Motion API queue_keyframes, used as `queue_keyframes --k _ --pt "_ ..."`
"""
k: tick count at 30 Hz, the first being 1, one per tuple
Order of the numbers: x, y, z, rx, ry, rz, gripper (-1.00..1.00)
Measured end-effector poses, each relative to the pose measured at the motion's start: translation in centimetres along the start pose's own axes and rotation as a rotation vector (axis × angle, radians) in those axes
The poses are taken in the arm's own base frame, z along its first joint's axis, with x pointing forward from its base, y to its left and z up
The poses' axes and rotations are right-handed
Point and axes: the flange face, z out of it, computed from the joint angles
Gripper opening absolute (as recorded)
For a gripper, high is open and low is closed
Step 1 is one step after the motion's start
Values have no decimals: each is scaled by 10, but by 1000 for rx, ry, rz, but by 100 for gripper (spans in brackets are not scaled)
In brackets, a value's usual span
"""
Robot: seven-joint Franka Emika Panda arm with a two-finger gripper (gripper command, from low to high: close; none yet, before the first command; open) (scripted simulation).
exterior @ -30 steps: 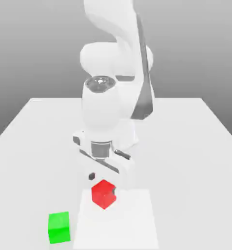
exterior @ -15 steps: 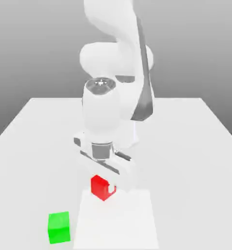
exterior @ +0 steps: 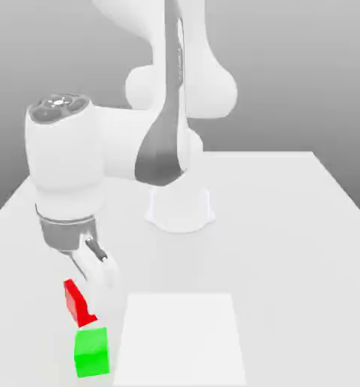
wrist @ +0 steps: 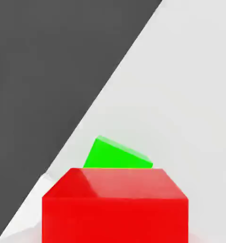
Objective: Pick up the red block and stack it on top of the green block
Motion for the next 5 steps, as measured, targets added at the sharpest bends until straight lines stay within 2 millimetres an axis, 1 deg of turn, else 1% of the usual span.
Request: queue_keyframes --k 1,2,5 --pt "0 0 13 0 0 0 -100" --pt "0 1 20 0 0 0 100" --pt "0 1 20 0 0 0 100"
